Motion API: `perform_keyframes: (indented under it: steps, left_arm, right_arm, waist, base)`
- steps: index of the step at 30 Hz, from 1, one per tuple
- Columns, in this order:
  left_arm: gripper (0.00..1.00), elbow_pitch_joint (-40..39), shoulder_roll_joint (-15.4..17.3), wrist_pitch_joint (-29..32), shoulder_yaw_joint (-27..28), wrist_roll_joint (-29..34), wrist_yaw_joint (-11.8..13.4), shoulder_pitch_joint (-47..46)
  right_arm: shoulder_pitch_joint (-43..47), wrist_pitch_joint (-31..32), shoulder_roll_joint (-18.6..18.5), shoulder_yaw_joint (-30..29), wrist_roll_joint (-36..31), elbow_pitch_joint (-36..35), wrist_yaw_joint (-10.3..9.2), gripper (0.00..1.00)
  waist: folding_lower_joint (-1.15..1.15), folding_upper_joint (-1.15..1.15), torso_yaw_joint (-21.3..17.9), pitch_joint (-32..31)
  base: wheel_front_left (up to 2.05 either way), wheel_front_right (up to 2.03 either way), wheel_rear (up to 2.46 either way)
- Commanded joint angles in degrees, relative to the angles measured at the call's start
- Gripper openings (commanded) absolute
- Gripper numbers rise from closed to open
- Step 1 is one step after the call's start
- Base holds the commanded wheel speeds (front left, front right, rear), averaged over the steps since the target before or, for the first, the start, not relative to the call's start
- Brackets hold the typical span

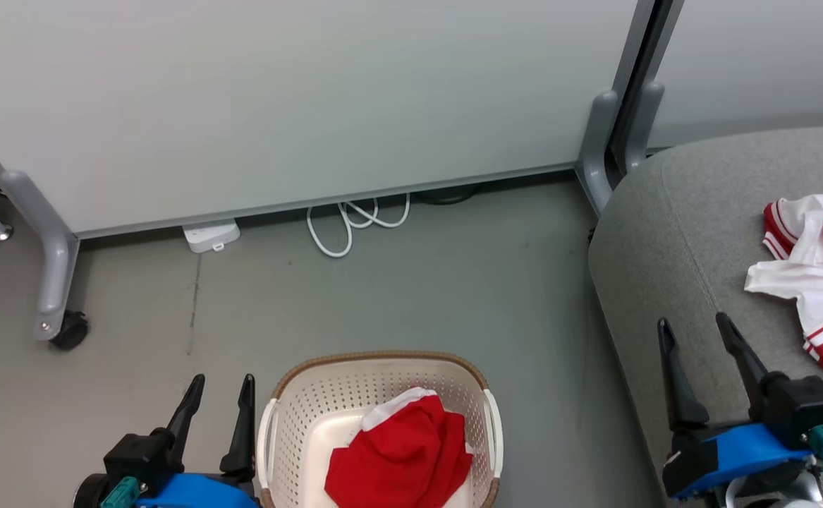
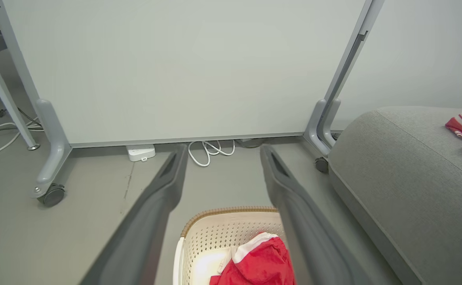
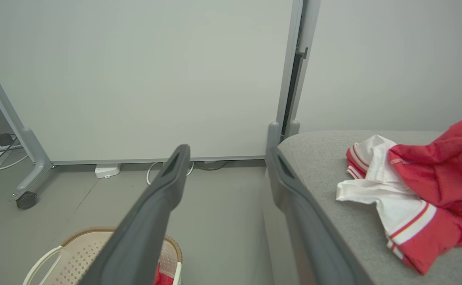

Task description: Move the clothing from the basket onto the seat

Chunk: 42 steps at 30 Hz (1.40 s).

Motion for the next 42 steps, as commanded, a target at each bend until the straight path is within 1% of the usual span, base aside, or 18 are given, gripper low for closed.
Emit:
perform_keyframes:
  steps: [1, 6, 11, 17, 21, 25, 28, 30, 33, 37, 38, 40, 42]
  left_arm:
    - [1.00, 0.3, 0.0, -0.2, -0.3, 0.4, -0.4, -1.3]
    - [1.00, 2.6, 0.1, -0.2, -1.7, 1.3, -0.6, -5.4]
    - [1.00, 6.5, 1.3, -0.2, -3.9, 2.6, -0.8, -11.7]
    - [1.00, 14.0, 2.0, -0.2, -7.7, 4.1, -1.1, -20.2]
    - [1.00, 19.8, 2.2, -0.2, -9.9, 4.6, -1.2, -25.7]
    - [1.00, 25.5, 2.1, 0.0, -12.6, 4.4, -1.2, -31.1]
    - [1.00, 29.5, 2.6, 0.4, -14.7, 4.3, -1.2, -34.5]
    - [1.00, 32.1, 3.4, 0.5, -15.3, 4.8, -1.2, -36.1]
    - [1.00, 35.5, 3.7, 0.7, -15.7, 5.1, -0.8, -37.8]
    - [1.00, 39.5, 4.8, 1.5, -15.4, 4.6, -0.5, -39.1]
    - [1.00, 40.4, 5.0, 1.8, -15.4, 4.5, -0.4, -39.4]
    - [1.00, 41.7, 4.3, 2.0, -15.7, 4.4, 0.1, -39.8]
    - [1.00, 43.1, 4.6, 2.3, -15.6, 4.4, 0.5, -40.4]
  right_arm:
    - [-1.6, -0.5, 0.2, 0.2, 0.3, -0.5, -0.06, 1.00]
    - [-5.5, -0.9, 0.2, 0.6, 0.4, -2.0, -0.06, 1.00]
    - [-11.3, -2.2, 0.2, 2.1, 0.9, -2.3, -0.06, 1.00]
    - [-18.2, -3.9, 0.2, 5.3, 1.2, -1.6, -0.06, 1.00]
    - [-21.7, -5.5, 0.2, 6.8, 2.3, -1.4, -0.06, 1.00]
    - [-23.8, -6.8, 0.2, 7.7, 3.3, -1.3, -0.06, 1.00]
    - [-25.1, -8.0, 0.2, 8.5, 4.5, -1.0, -0.06, 1.00]
    - [-25.7, -8.9, 0.2, 9.4, 5.7, -0.4, -0.06, 1.00]
    - [-26.4, -10.0, 0.2, 10.4, 7.1, 0.4, -0.06, 1.00]
    - [-26.6, -11.6, 0.2, 11.4, 9.0, 1.1, -0.06, 1.00]
    - [-26.6, -11.9, 0.2, 11.5, 9.3, 1.3, -0.06, 1.00]
    - [-26.0, -12.4, 0.2, 11.1, 9.7, 1.6, -0.06, 1.00]
    - [-25.2, -12.7, 0.2, 10.9, 9.7, 1.6, -0.06, 1.00]
  waist:
    - [0.00, 0.00, -1.0, 2.9]
    - [0.00, 0.00, -2.9, 10.8]
    - [0.00, 0.00, -5.8, 20.5]
    - [0.00, 0.00, -9.3, 31.0]
    - [0.00, 0.00, -11.6, 36.5]
    - [0.00, 0.00, -13.7, 40.9]
    - [0.00, 0.00, -15.6, 43.8]
    - [0.00, 0.00, -17.0, 45.2]
    - [0.00, 0.00, -19.2, 47.4]
    - [0.00, 0.00, -21.7, 49.9]
    - [0.00, 0.00, -22.2, 50.3]
    - [0.00, 0.00, -22.2, 50.6]
    - [0.00, 0.00, -22.1, 51.0]
  base:
    - [0.00, 0.00, 0.00]
    - [0.00, 0.00, 0.00]
    - [0.00, 0.00, 0.00]
    - [0.00, 0.00, 0.00]
    - [0.00, 0.00, 0.00]
    - [0.00, 0.00, 0.00]
    - [0.00, 0.00, 0.00]
    - [0.00, 0.00, 0.00]
    - [0.00, 0.00, 0.00]
    - [0.00, 0.00, 0.00]
    - [0.00, 0.00, 0.00]
    - [0.00, 0.00, 0.00]
    - [0.00, 0.00, 0.00]
